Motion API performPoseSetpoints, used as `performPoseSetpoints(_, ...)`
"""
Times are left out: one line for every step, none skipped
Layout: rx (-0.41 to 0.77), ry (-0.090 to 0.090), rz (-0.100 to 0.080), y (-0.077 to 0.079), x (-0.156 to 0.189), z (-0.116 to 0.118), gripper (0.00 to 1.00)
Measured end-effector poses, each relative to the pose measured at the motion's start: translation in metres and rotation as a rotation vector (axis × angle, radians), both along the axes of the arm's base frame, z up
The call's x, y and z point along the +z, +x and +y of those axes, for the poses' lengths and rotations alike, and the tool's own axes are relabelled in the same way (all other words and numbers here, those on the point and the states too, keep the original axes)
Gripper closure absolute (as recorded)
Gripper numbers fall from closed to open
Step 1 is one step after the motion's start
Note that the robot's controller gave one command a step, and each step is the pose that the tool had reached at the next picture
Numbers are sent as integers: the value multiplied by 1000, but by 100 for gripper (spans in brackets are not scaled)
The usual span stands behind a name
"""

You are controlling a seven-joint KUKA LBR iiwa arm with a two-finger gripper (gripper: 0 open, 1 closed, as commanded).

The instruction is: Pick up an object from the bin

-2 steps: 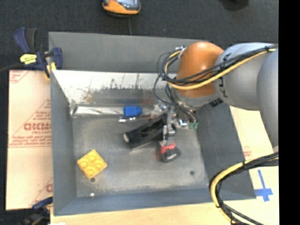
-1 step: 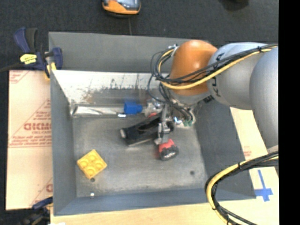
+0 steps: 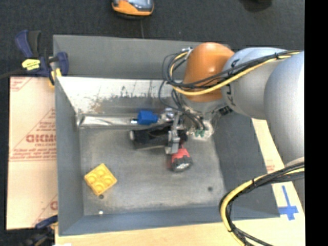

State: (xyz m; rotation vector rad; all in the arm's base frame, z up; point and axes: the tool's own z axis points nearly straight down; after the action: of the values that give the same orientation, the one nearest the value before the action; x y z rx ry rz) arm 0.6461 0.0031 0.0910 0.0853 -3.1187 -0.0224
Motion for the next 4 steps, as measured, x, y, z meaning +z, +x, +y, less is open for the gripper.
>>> performPoseSetpoints(1, 1, -3, 0, 0, 1, 100)
performPoseSetpoints(1, -10, -17, -8, 6, 3, 100)
performPoseSetpoints(-1, -11, -2, -11, 33, 1, 100)
performPoseSetpoints(-1, -11, -9, -9, 52, 1, 100)
